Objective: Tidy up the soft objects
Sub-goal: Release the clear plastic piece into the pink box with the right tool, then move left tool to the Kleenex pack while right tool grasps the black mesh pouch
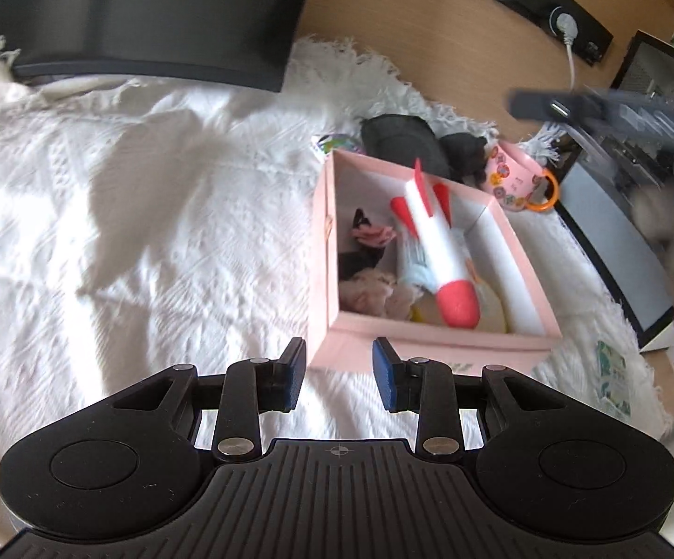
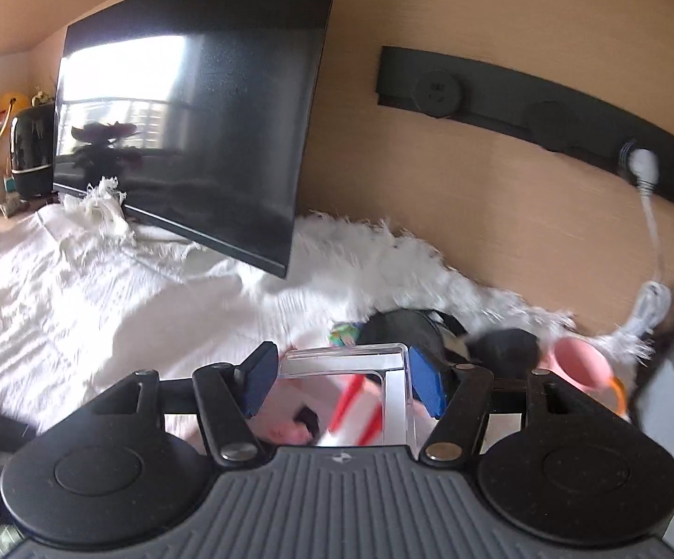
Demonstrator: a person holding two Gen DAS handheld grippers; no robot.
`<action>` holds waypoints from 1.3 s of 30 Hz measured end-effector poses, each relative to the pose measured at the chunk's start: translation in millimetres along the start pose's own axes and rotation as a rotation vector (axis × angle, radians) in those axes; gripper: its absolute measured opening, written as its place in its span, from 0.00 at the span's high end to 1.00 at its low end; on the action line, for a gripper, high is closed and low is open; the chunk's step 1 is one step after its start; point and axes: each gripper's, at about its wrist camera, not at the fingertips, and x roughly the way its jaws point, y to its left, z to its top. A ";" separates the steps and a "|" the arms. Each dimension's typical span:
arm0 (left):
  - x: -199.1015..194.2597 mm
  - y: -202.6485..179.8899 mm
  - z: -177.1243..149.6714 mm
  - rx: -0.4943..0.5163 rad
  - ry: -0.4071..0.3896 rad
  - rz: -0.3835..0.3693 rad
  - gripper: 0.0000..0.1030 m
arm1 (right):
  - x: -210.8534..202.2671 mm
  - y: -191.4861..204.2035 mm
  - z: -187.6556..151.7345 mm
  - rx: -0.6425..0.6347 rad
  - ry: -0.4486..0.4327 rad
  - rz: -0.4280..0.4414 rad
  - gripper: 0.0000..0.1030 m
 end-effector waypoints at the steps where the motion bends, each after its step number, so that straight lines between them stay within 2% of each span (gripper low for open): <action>1: -2.6 0.2 -1.9 -0.006 -0.002 0.004 0.66 | 8.2 -0.3 5.1 0.002 0.004 0.009 0.40; 3: -5.4 2.8 -5.1 -0.023 0.000 0.011 0.66 | 23.9 2.0 12.4 -0.008 0.005 0.021 0.37; 5: -5.5 4.5 -7.6 -0.031 0.006 0.022 0.66 | 37.3 5.2 15.7 -0.018 0.006 0.029 0.21; 9: -0.1 6.5 -8.5 -0.049 0.028 0.027 0.66 | 52.5 8.4 11.4 -0.013 0.029 0.030 0.21; 13: 9.0 3.4 -1.2 -0.026 0.046 0.005 0.66 | 56.6 7.2 -3.2 -0.028 0.063 0.024 0.21; 17: 18.7 -6.2 14.9 0.031 0.059 -0.035 0.66 | 56.7 -5.1 -20.4 -0.017 0.100 -0.025 0.21; 22: 26.5 -12.0 38.6 0.101 0.067 -0.098 0.66 | 56.6 -34.1 -36.0 0.100 0.149 -0.120 0.21; 25: 35.1 -11.5 61.8 0.137 0.044 -0.157 0.66 | 61.5 -51.6 -41.2 0.183 0.182 -0.175 0.21; 28: 57.6 -13.5 100.1 0.140 0.018 -0.189 0.66 | 69.3 -69.4 -42.5 0.273 0.198 -0.208 0.21; 31: 90.1 -19.7 140.1 0.135 0.027 -0.227 0.66 | 82.4 -94.1 -41.3 0.354 0.222 -0.177 0.21; 33: 112.0 -24.4 165.0 0.125 0.028 -0.199 0.66 | 97.3 -111.6 -35.8 0.349 0.229 -0.157 0.21; 35: 132.2 -26.9 184.3 0.102 0.047 -0.200 0.66 | 114.2 -123.9 -29.2 0.326 0.241 -0.173 0.21; 39: 155.8 -32.2 202.5 0.117 0.065 -0.161 0.66 | 144.8 -135.5 -14.1 0.234 0.244 -0.104 0.22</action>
